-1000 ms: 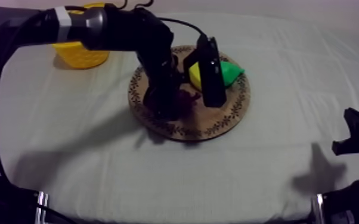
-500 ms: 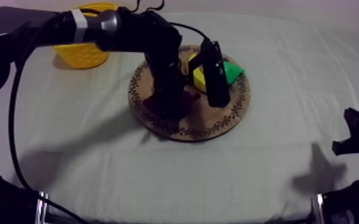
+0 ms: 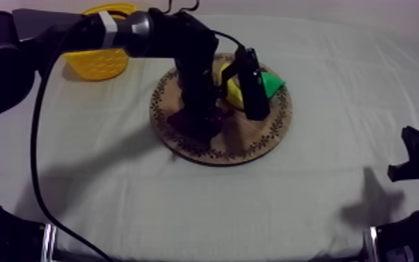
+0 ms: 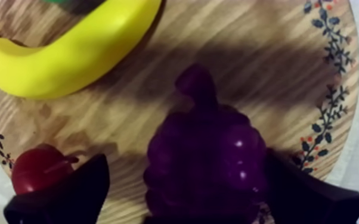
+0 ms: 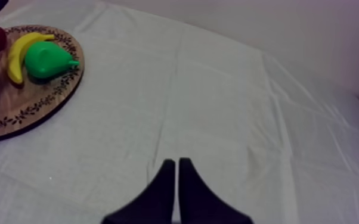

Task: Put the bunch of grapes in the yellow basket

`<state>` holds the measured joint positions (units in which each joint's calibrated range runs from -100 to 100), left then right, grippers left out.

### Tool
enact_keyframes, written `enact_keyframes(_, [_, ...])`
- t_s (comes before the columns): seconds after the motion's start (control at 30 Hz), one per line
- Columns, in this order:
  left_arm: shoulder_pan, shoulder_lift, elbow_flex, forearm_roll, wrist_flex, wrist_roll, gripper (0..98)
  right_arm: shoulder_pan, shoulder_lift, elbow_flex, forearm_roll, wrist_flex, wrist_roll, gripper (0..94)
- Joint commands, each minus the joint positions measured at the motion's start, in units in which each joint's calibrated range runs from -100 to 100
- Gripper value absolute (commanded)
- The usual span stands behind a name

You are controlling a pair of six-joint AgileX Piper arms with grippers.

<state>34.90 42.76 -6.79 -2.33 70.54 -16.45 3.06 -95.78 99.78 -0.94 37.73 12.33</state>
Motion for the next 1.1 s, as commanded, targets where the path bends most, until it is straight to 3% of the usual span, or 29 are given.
enact_keyframes(0.0, [0.1,0.0,0.0,0.04,0.0,0.0,95.8,0.0,0.0,0.0,0.0,0.0,0.0,0.3])
enact_keyframes(0.2, [0.0,-0.1,0.1,0.06,-0.2,0.0,88.0,0.0,0.0,0.0,0.0,0.0,0.0,0.3])
enact_keyframes(0.57, [0.0,-0.6,0.9,0.13,-0.7,0.6,53.8,0.0,0.0,0.0,0.0,0.0,0.0,0.3])
enact_keyframes(1.07, [0.4,-10.1,8.8,0.86,-4.2,2.0,49.3,0.0,0.0,0.0,0.0,0.0,0.0,0.3])
